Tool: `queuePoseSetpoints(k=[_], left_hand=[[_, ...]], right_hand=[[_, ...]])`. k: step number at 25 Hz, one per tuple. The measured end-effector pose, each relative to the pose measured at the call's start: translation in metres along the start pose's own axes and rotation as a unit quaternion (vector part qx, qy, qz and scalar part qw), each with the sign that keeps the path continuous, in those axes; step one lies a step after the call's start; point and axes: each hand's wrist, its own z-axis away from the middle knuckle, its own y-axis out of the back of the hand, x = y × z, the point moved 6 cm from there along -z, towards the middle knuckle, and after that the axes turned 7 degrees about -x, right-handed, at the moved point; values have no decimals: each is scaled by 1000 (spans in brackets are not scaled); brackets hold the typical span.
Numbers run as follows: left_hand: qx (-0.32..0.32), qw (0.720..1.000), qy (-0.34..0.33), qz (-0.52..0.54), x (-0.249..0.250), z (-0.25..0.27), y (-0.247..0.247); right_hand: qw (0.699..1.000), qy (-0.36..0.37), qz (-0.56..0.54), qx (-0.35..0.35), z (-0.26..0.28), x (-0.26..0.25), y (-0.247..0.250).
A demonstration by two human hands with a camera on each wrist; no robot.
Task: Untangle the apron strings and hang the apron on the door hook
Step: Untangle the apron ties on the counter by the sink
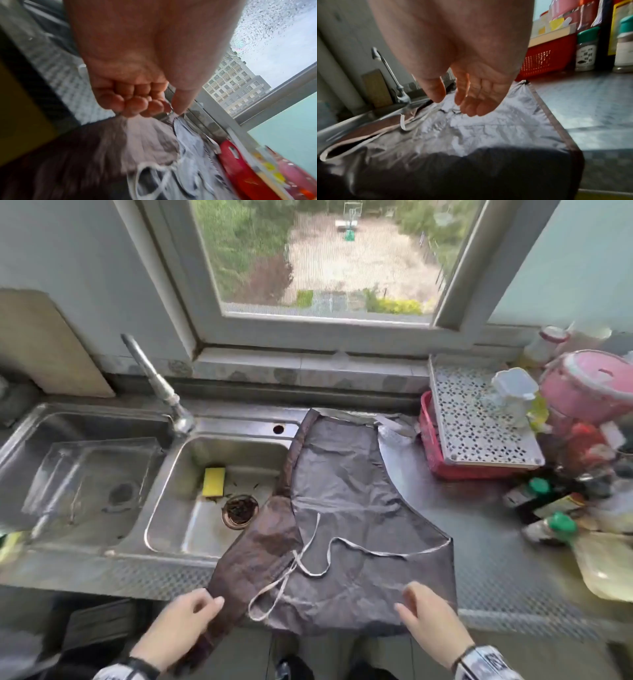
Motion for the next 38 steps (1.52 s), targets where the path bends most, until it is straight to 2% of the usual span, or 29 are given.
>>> queuePoseSetpoints(k=[3,5,10,14,16,20,22,23,24,25,26,27,28,29,30,31,32,34,35,36,38], left_hand=[[91,996,-12,0,23,-38,36],[103,993,-45,27,54,-59,46],[21,992,-106,-62,110,-100,-17],[-42,991,-92,-92,122,-134,-62],[-50,986,-83,-137,125,-143,-75],[-50,945,-101,-308,132,-147,-102],[-52,934,-112,-334,137,-146,-106],[-59,936,-114,-327,138,-145,-104],[-65,946,-116,-295,141,-142,-100],[-72,963,-122,-230,144,-140,-94],[-84,979,-130,-131,149,-138,-86],[-93,985,-143,-27,155,-134,-79],[-100,981,-153,65,163,-129,-74],[-97,973,-171,124,172,-124,-68],[-82,965,-203,141,183,-118,-63],[-71,959,-237,135,194,-112,-60],[-72,952,-266,130,204,-106,-62],[-106,938,-297,145,215,-97,-74],[-115,934,-302,152,216,-95,-79],[-116,933,-302,157,215,-93,-82],[-131,933,-284,178,209,-92,-84]], right_hand=[[1000,20,22,1,-29,-11,-7],[997,51,49,28,-51,-28,-8],[993,82,86,16,-95,-87,-13],[995,77,69,3,-116,-109,-19],[995,69,76,-7,-123,-111,-21],[995,69,74,0,-117,-111,-22],[998,60,28,6,-107,-103,-13],[998,49,-34,13,-101,-97,-5],[989,26,-140,27,-97,-88,3],[953,-7,-297,62,-95,-75,14],[872,-43,-474,114,-94,-57,22],[758,-74,-628,159,-94,-41,28],[648,-96,-733,183,-94,-29,33],[574,-116,-788,190,-94,-22,36],[552,-132,-802,188,-94,-22,39],[577,-130,-787,177,-95,-27,42],[643,-112,-741,157,-97,-40,44],[816,-22,-573,76,-94,-86,44],[864,37,-501,14,-88,-113,40],[877,76,-472,-42,-82,-131,34],[857,119,-493,-98,-71,-147,33]])
